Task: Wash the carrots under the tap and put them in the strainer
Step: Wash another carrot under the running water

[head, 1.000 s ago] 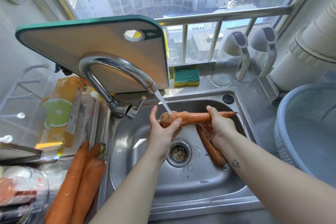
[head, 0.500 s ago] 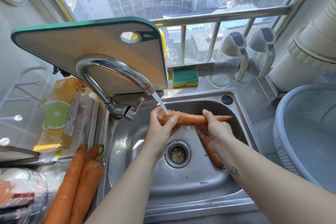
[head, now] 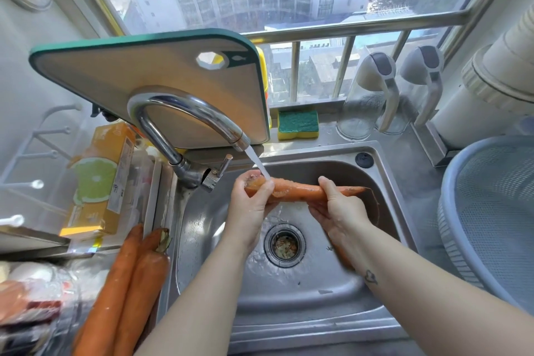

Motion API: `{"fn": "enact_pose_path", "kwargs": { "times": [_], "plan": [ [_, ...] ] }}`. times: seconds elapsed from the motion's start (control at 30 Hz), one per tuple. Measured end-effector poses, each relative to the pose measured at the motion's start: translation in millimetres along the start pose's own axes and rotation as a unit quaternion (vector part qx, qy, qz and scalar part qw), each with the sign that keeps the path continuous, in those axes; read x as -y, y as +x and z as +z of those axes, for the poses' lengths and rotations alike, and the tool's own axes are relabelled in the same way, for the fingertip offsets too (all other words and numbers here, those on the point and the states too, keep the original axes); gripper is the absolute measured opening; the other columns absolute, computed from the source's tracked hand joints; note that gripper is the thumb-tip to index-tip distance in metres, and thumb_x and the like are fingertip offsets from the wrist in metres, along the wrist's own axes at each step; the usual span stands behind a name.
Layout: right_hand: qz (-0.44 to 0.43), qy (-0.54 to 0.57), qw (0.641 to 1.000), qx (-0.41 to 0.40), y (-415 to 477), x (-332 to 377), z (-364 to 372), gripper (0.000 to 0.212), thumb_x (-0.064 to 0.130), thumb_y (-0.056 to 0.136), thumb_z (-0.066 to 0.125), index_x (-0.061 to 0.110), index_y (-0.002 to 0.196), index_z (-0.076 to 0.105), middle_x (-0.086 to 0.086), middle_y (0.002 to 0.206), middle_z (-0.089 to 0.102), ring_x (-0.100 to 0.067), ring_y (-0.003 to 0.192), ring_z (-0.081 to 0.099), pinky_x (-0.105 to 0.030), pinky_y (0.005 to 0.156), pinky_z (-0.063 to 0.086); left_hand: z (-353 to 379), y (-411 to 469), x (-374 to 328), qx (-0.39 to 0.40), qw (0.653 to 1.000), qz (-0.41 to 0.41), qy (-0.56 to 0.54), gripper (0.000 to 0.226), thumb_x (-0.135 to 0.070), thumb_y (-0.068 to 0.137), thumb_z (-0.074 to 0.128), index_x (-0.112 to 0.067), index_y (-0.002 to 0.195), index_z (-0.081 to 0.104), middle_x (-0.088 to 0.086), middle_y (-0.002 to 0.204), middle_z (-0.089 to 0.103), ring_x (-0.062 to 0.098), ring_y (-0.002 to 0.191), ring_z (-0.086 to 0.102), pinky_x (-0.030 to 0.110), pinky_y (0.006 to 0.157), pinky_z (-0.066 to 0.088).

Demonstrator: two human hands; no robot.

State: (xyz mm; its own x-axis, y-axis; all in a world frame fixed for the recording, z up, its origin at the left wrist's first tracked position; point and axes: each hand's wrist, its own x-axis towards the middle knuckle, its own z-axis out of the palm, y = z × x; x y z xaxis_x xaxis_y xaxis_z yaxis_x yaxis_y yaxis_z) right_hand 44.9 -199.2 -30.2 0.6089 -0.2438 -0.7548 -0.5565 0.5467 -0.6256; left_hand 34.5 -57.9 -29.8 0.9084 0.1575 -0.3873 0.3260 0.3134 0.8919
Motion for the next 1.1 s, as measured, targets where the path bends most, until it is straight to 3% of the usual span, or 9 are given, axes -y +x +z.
{"fn": "enact_pose_path", "kwargs": {
  "times": [0.13,0.33,0.47,0.53,0.63,0.73,0.9,1.0,1.1],
  "plan": [
    [0.001,-0.014,1.0,0.003,-1,0,5,0.024,0.022,0.087,0.069,0.004,0.086,0.053,-0.014,0.085,0.064,-0.019,0.068,0.065,-0.026,0.054,0.051,5,-1,1,-0.066,0.997,0.007,0.026,0.031,-0.014,0.083,0.072,-0.022,0.105,0.051,0.006,0.104,0.06,0.017,0.09,0.064,0.034,0.081,0.057],
    [0.02,-0.03,0.999,0.011,4,2,5,0.024,0.025,0.087,0.068,0.007,0.086,0.053,-0.01,0.081,0.064,-0.018,0.07,0.064,-0.026,0.055,0.049,-11,-3,-4,0.046,0.996,-0.016,0.08,0.05,-0.014,0.075,0.071,-0.03,0.116,0.048,0.011,0.12,0.059,0.024,0.112,0.059,0.042,0.101,0.047],
    [0.0,-0.036,0.992,0.123,-3,-2,17,0.018,0.022,0.09,0.065,0.007,0.096,0.056,-0.011,0.087,0.07,-0.021,0.084,0.068,-0.031,0.077,0.054,-16,-4,-7,-0.022,0.999,-0.023,-0.001,0.04,-0.002,0.09,0.059,-0.016,0.124,0.042,0.007,0.114,0.056,0.014,0.096,0.061,0.028,0.084,0.052],
    [-0.017,-0.041,0.981,0.19,-7,-5,25,0.016,0.013,0.091,0.062,0.007,0.104,0.055,-0.015,0.1,0.069,-0.025,0.094,0.068,-0.033,0.085,0.053,-18,-5,-7,-0.063,0.996,-0.042,-0.038,0.033,-0.007,0.094,0.055,-0.012,0.123,0.041,0.01,0.117,0.053,0.014,0.095,0.059,0.033,0.087,0.051],
    [-0.065,-0.089,0.972,0.207,-13,-11,36,0.034,0.005,0.087,0.066,0.003,0.117,0.05,-0.018,0.11,0.065,-0.025,0.098,0.068,-0.032,0.084,0.056,-22,-6,-9,-0.105,0.985,-0.097,-0.094,0.031,-0.01,0.097,0.051,-0.003,0.125,0.041,0.015,0.119,0.055,0.021,0.102,0.058,0.041,0.095,0.047],
    [-0.101,-0.126,0.963,0.217,-16,-20,42,0.038,0.0,0.084,0.067,0.005,0.115,0.047,-0.013,0.103,0.065,-0.02,0.093,0.068,-0.03,0.078,0.058,-27,-7,-10,-0.129,0.974,-0.137,-0.123,0.043,-0.013,0.097,0.051,0.003,0.135,0.041,0.02,0.125,0.056,0.027,0.111,0.058,0.038,0.086,0.049],
    [-0.095,-0.162,0.94,0.284,-9,-19,40,0.028,0.009,0.091,0.061,-0.001,0.116,0.052,-0.015,0.097,0.066,-0.024,0.088,0.069,-0.032,0.08,0.058,-37,-12,-18,-0.144,0.964,-0.171,-0.14,0.026,-0.013,0.096,0.053,0.005,0.114,0.055,0.019,0.11,0.06,0.025,0.095,0.059,0.036,0.081,0.049],
    [-0.106,-0.17,0.944,0.262,-11,-24,44,0.028,0.01,0.091,0.062,0.001,0.115,0.053,-0.015,0.101,0.065,-0.023,0.088,0.069,-0.034,0.082,0.058,-34,-13,-18,-0.152,0.961,-0.182,-0.139,0.017,-0.014,0.096,0.053,0.002,0.102,0.055,0.018,0.1,0.059,0.023,0.086,0.059,0.036,0.083,0.048],
    [-0.161,-0.23,0.942,0.181,-12,-26,48,0.036,0.015,0.082,0.073,0.004,0.11,0.054,-0.012,0.101,0.067,-0.021,0.089,0.07,-0.034,0.081,0.058,-27,-15,-16,-0.142,0.963,-0.183,-0.135,0.024,-0.015,0.097,0.052,0.003,0.111,0.055,0.018,0.101,0.062,0.021,0.086,0.061,0.035,0.084,0.048]
  ]
}}
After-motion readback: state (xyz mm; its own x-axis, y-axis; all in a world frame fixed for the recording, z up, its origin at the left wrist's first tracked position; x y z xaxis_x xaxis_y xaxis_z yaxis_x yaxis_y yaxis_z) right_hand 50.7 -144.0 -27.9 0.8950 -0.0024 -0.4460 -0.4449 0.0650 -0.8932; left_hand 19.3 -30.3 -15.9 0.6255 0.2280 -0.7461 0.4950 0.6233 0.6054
